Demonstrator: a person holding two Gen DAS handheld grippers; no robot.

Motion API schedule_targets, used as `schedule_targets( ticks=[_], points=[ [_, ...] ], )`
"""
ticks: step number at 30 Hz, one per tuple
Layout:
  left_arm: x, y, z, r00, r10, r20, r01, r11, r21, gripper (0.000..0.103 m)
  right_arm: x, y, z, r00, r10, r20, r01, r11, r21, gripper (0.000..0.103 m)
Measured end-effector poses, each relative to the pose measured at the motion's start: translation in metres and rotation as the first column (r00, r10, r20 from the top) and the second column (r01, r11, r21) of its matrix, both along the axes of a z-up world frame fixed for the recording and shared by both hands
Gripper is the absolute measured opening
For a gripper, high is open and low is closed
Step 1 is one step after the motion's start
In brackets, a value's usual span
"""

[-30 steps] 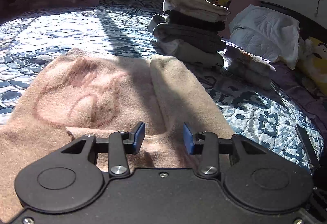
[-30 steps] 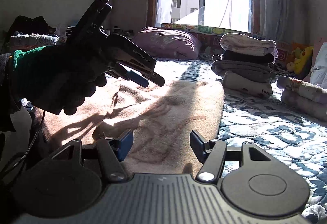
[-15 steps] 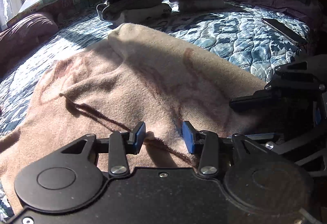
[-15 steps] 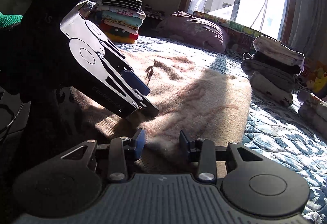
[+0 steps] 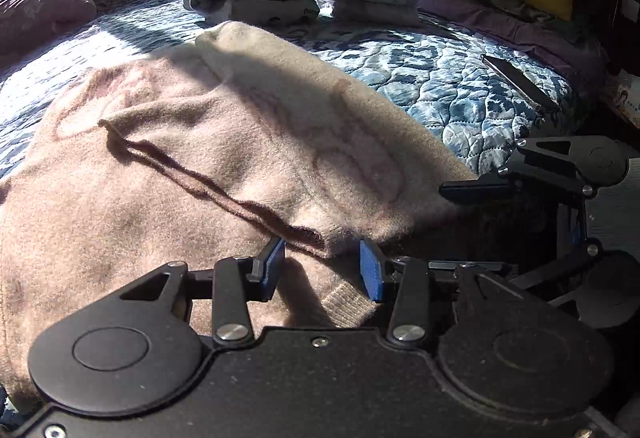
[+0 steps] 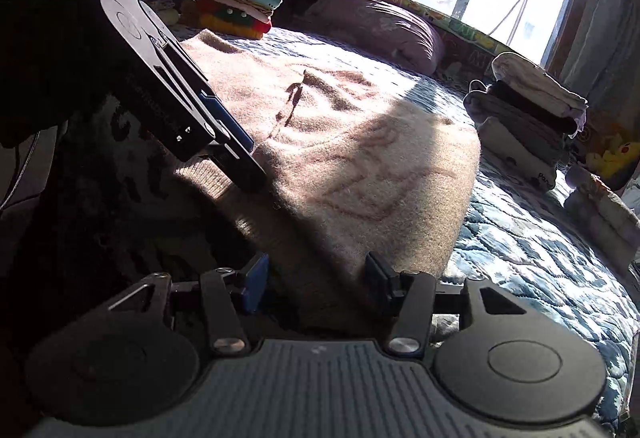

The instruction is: Fold clothes

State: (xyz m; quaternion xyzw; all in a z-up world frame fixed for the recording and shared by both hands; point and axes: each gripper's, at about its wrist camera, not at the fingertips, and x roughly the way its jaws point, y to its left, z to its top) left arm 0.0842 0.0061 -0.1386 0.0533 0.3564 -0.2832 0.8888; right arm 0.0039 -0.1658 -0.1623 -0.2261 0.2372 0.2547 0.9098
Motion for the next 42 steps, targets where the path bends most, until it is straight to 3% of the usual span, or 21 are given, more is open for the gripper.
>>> schedule_targets(
  ticks=[2,4,6,8,11,14,20,25,29,33,35,36,37,39,42],
  points=[
    [0.005,0.018,0.0,0.997,0.064,-0.046,-0.069,0.991,-0.115,0.04,-0.007,0.0,0.002,1.0,0.028,-0.003,-0.028,1.0,-0.002,0.054],
    [0.011,0.036,0.002,0.985,0.154,-0.076,-0.167,0.962,-0.215,0.043,-0.016,0.002,0.004,0.998,0.069,0.001,-0.069,0.998,-0.012,0.052],
    [0.018,0.054,-0.001,0.964,0.237,-0.124,-0.264,0.917,-0.3,0.044,-0.023,0.003,0.006,0.991,0.131,0.006,-0.131,0.991,-0.005,0.044],
    [0.024,0.072,-0.004,0.939,0.291,-0.184,-0.341,0.864,-0.37,0.044,-0.027,0.004,0.009,0.988,0.145,0.053,-0.145,0.989,-0.007,0.044],
    [0.031,0.09,-0.008,0.903,0.34,-0.264,-0.429,0.766,-0.479,0.046,-0.022,0.001,0.014,0.988,0.1,0.119,-0.105,0.994,0.036,0.044],
    [0.038,0.094,-0.012,0.878,0.357,-0.319,-0.477,0.699,-0.532,0.047,-0.007,0.0,0.016,0.985,0.039,0.168,-0.051,0.996,0.069,0.046],
    [0.062,0.09,-0.011,0.848,0.409,-0.338,-0.53,0.658,-0.534,0.047,0.007,0.027,0.006,0.978,0.09,0.187,-0.094,0.995,0.015,0.051],
    [0.091,0.1,-0.011,0.815,0.461,-0.352,-0.579,0.605,-0.547,0.047,0.007,0.05,0.0,0.973,0.117,0.201,-0.111,0.993,-0.04,0.055],
    [0.117,0.1,-0.012,0.806,0.484,-0.341,-0.59,0.606,-0.533,0.045,0.015,0.056,-0.001,0.976,0.1,0.192,-0.094,0.995,-0.042,0.053],
    [0.133,0.101,-0.011,0.801,0.496,-0.335,-0.597,0.621,-0.508,0.031,0.022,0.058,-0.002,0.982,0.089,0.169,-0.084,0.996,-0.036,0.042],
    [0.138,0.101,-0.007,0.801,0.504,-0.323,-0.597,0.639,-0.485,0.013,0.025,0.059,-0.002,0.985,0.084,0.151,-0.082,0.996,-0.022,0.033],
    [0.14,0.101,-0.005,0.795,0.509,-0.328,-0.605,0.637,-0.477,0.004,0.027,0.059,-0.001,0.987,0.079,0.143,-0.077,0.997,-0.015,0.023],
    [0.141,0.101,-0.002,0.792,0.513,-0.331,-0.609,0.632,-0.479,0.004,0.029,0.058,0.001,0.989,0.068,0.13,-0.069,0.998,0.001,0.015],
    [0.143,0.099,0.008,0.79,0.517,-0.33,-0.612,0.62,-0.491,0.003,0.031,0.051,0.006,0.993,0.046,0.109,-0.053,0.997,0.062,0.012],
    [0.15,0.09,0.026,0.8,0.512,-0.313,-0.597,0.627,-0.5,0.003,0.033,0.035,0.017,0.998,0.003,0.066,-0.016,0.98,0.196,0.012]
  ],
)
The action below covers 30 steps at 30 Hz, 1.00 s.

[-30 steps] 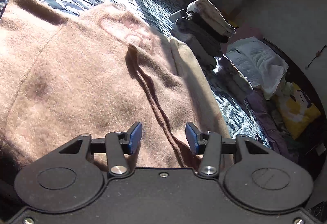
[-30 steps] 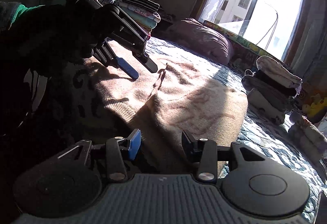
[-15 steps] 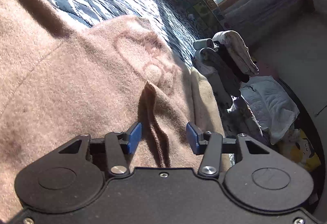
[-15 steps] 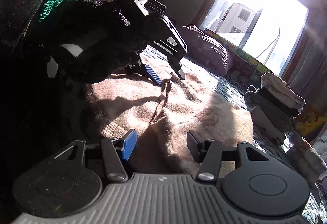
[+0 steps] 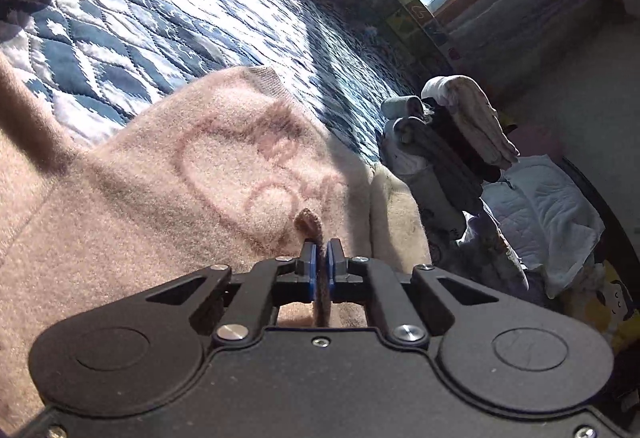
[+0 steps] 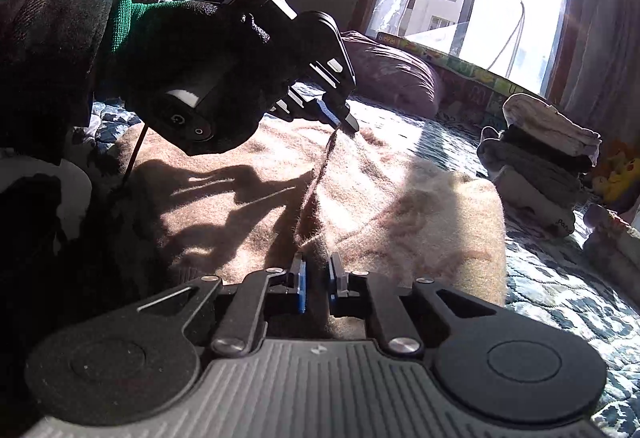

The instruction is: Fold clothes

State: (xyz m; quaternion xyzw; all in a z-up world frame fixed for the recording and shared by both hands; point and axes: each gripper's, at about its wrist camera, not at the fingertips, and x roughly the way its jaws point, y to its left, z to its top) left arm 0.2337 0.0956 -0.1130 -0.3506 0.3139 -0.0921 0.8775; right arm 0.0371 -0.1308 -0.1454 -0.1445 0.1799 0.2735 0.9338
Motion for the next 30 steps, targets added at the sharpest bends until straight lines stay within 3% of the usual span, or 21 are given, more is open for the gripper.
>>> schedule_targets(
  ticks=[2,4,7,10,15,20,24,27,30],
  points=[
    [0.007,-0.011,0.013,1.0,-0.016,0.01,0.016,1.0,0.0,0.003,0.003,-0.018,0.008,0.999,-0.027,-0.046,0.033,0.99,0.134,0.012],
    [0.015,-0.024,0.025,0.999,-0.034,0.016,0.034,0.999,0.002,0.003,0.007,-0.041,0.014,0.993,-0.059,-0.106,0.087,0.956,0.281,0.011],
    [0.026,-0.048,0.04,0.998,-0.061,0.019,0.06,0.998,0.022,0.003,0.018,-0.081,0.013,0.971,-0.098,-0.217,0.191,0.866,0.463,0.011],
    [0.04,-0.081,0.049,0.995,-0.095,0.02,0.093,0.991,0.097,0.003,0.03,-0.111,0.002,0.939,-0.14,-0.313,0.299,0.783,0.546,0.011],
    [0.06,-0.132,0.045,0.989,-0.146,0.01,0.141,0.971,0.196,0.003,0.035,-0.138,-0.01,0.903,-0.157,-0.401,0.392,0.685,0.615,0.011],
    [0.076,-0.17,0.035,0.983,-0.183,-0.01,0.176,0.932,0.318,0.003,0.049,-0.146,-0.024,0.876,-0.149,-0.458,0.434,0.656,0.618,0.011],
    [0.088,-0.189,0.027,0.973,-0.232,-0.011,0.214,0.879,0.426,0.0,0.054,-0.148,-0.03,0.857,-0.103,-0.505,0.452,0.623,0.639,0.011],
    [0.094,-0.195,0.024,0.96,-0.279,-0.016,0.255,0.851,0.46,0.0,0.051,-0.145,-0.025,0.868,-0.068,-0.492,0.424,0.619,0.661,0.011],
    [0.093,-0.196,0.024,0.945,-0.325,-0.02,0.296,0.831,0.472,0.0,0.05,-0.15,-0.028,0.852,-0.059,-0.52,0.449,0.593,0.669,0.011]
  ],
)
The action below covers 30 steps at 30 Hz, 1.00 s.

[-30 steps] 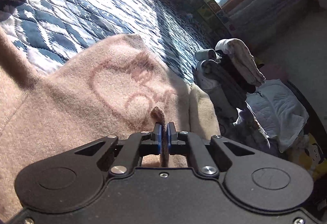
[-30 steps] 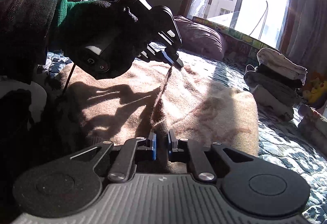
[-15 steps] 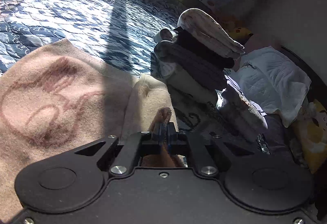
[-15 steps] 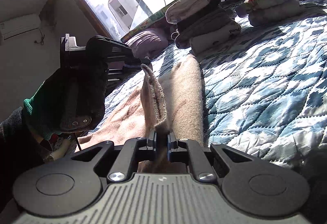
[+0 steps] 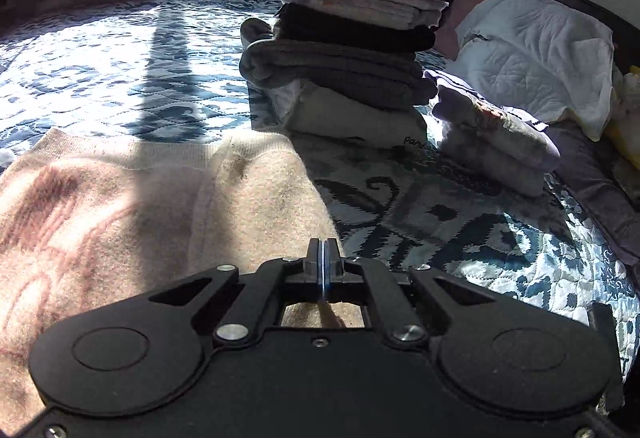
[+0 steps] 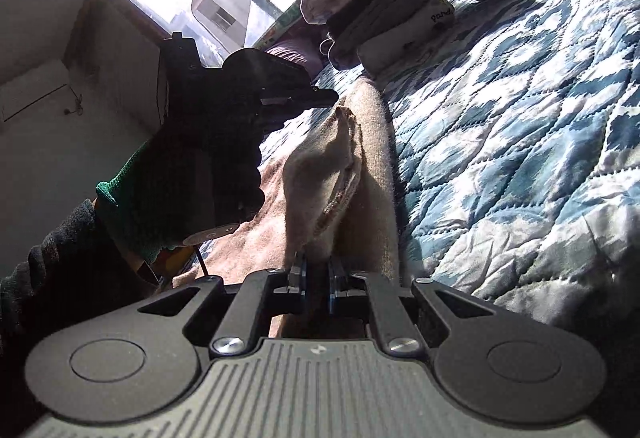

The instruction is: Fold clothes

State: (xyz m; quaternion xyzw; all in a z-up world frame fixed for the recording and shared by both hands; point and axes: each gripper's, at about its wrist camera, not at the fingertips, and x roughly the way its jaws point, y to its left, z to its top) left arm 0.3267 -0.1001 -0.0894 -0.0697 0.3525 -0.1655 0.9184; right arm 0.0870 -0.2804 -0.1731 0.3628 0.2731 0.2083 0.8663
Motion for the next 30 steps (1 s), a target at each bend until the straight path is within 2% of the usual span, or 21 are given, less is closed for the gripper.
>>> schedule_targets(
  ticks=[5,12,14,17,20,22,23,24,25,27,30],
  points=[
    [-0.021,0.014,-0.001,0.998,-0.064,0.011,0.064,0.998,-0.027,0.0,0.001,-0.009,-0.012,0.997,-0.02,-0.073,0.024,0.998,0.06,0.011],
    [-0.056,0.023,-0.011,0.987,-0.151,0.058,0.153,0.987,-0.036,0.0,0.004,-0.005,-0.017,0.995,-0.014,-0.1,0.021,0.997,0.068,0.011],
    [-0.055,0.019,-0.02,0.987,-0.152,0.044,0.153,0.988,-0.013,0.002,0.003,-0.005,-0.018,0.994,-0.015,-0.104,0.022,0.997,0.069,0.011],
    [-0.041,0.018,-0.044,0.988,-0.15,-0.026,0.15,0.989,-0.009,0.002,-0.001,-0.003,-0.014,0.996,-0.009,-0.086,0.013,0.999,0.045,0.012],
    [-0.048,0.033,-0.033,0.993,-0.121,0.004,0.12,0.988,-0.098,0.005,-0.023,-0.006,0.003,0.997,-0.063,-0.048,0.06,0.997,-0.057,0.015],
    [-0.061,0.044,-0.023,0.993,-0.112,0.044,0.117,0.985,-0.13,0.021,-0.041,-0.003,0.021,0.995,-0.08,0.057,0.089,0.979,-0.181,0.015],
    [-0.07,0.049,-0.018,0.991,-0.112,0.07,0.12,0.985,-0.122,0.025,-0.05,-0.001,0.03,0.99,-0.083,0.112,0.108,0.964,-0.243,0.015],
    [-0.078,0.053,-0.016,0.989,-0.117,0.088,0.126,0.986,-0.111,0.027,-0.056,0.008,0.039,0.978,-0.071,0.195,0.136,0.927,-0.348,0.015],
    [-0.085,0.057,-0.016,0.987,-0.127,0.097,0.136,0.985,-0.101,0.027,-0.055,0.016,0.041,0.972,-0.039,0.233,0.132,0.908,-0.397,0.015],
    [-0.094,0.061,-0.016,0.983,-0.142,0.112,0.151,0.985,-0.08,0.027,-0.052,0.033,0.044,0.955,0.022,0.296,0.127,0.871,-0.475,0.015],
    [-0.096,0.063,-0.019,0.981,-0.15,0.125,0.159,0.985,-0.061,0.027,-0.036,0.059,0.041,0.931,0.117,0.345,0.107,0.817,-0.567,0.015]
  ],
)
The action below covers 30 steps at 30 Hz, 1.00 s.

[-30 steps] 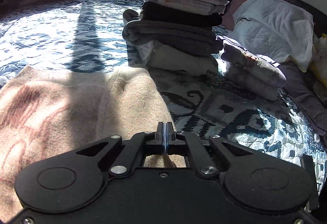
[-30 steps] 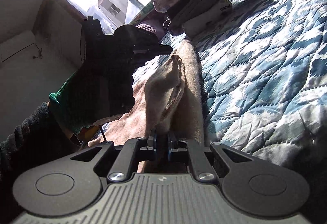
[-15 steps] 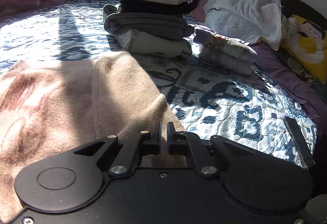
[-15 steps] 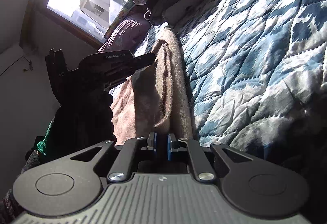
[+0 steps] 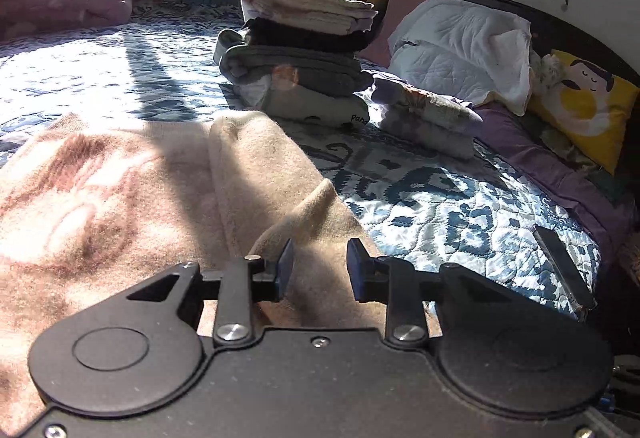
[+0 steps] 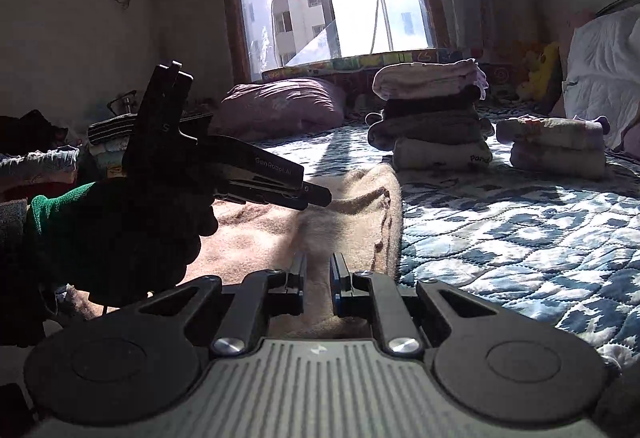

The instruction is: Fold clothes

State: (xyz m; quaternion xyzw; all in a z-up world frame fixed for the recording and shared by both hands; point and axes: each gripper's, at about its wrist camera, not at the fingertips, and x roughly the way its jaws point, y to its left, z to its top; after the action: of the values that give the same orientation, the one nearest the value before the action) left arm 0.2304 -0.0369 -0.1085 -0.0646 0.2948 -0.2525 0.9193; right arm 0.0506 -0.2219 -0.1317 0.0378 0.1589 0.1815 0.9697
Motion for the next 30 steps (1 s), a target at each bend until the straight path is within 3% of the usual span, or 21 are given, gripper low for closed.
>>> schedule_targets(
  ticks=[2,4,6,9,12,14,15,17,22,24,26,27,28,30],
  points=[
    [0.007,0.0,-0.005,1.0,0.007,-0.009,-0.007,1.0,-0.002,0.027,0.017,0.006,-0.009,0.996,-0.021,-0.083,0.017,0.999,-0.042,0.015],
    [0.017,-0.003,-0.014,0.999,0.011,-0.043,-0.011,1.0,0.011,0.027,0.031,-0.003,-0.026,0.976,-0.028,-0.216,0.036,0.999,0.032,0.015],
    [0.027,-0.013,-0.028,0.996,0.014,-0.09,-0.006,0.997,0.083,0.027,0.035,-0.001,-0.025,0.979,-0.022,-0.204,0.023,1.0,0.002,0.014],
    [0.028,-0.02,-0.03,0.996,0.029,-0.082,-0.02,0.993,0.113,0.027,0.028,0.007,-0.026,0.985,-0.027,-0.17,0.017,0.998,-0.06,0.014],
    [0.017,-0.027,-0.015,0.999,0.037,-0.023,-0.033,0.986,0.165,0.026,0.019,0.012,-0.024,0.993,-0.024,-0.115,0.013,0.995,-0.099,0.014],
    [0.012,-0.029,-0.009,0.999,0.046,0.027,-0.05,0.989,0.14,0.027,0.012,0.016,-0.021,0.998,-0.011,-0.063,0.003,0.992,-0.124,0.016],
    [0.015,-0.03,-0.012,0.999,0.05,0.01,-0.051,0.988,0.144,0.031,0.011,0.017,-0.022,0.998,0.002,-0.057,-0.01,0.992,-0.129,0.018],
    [0.026,-0.035,-0.028,0.996,0.067,-0.057,-0.054,0.979,0.195,0.034,0.016,0.017,-0.027,0.995,0.015,-0.098,-0.028,0.991,-0.131,0.018],
    [0.025,-0.044,-0.028,0.998,0.061,-0.027,-0.052,0.968,0.244,0.035,0.018,0.02,-0.028,0.992,0.015,-0.124,-0.034,0.988,-0.152,0.018],
    [0.021,-0.04,-0.022,0.998,0.058,-0.027,-0.05,0.973,0.225,0.036,0.013,0.021,-0.023,0.995,0.009,-0.1,-0.024,0.988,-0.151,0.018],
    [0.009,-0.026,-0.013,0.997,0.071,-0.021,-0.067,0.986,0.151,0.045,0.001,0.02,-0.015,0.998,0.025,-0.059,-0.032,0.991,-0.133,0.018],
    [0.001,-0.017,-0.009,0.996,0.089,-0.018,-0.086,0.99,0.11,0.058,-0.005,0.02,-0.011,0.999,0.033,-0.037,-0.038,0.99,-0.134,0.023],
    [-0.008,-0.007,-0.006,0.992,0.129,-0.019,-0.127,0.988,0.086,0.063,-0.011,0.022,-0.009,0.999,0.039,-0.013,-0.041,0.987,-0.153,0.033],
    [-0.029,0.015,-0.004,0.981,0.192,-0.031,-0.191,0.981,0.037,0.064,-0.019,0.026,-0.004,0.998,0.059,0.016,-0.056,0.984,-0.169,0.044]
  ],
)
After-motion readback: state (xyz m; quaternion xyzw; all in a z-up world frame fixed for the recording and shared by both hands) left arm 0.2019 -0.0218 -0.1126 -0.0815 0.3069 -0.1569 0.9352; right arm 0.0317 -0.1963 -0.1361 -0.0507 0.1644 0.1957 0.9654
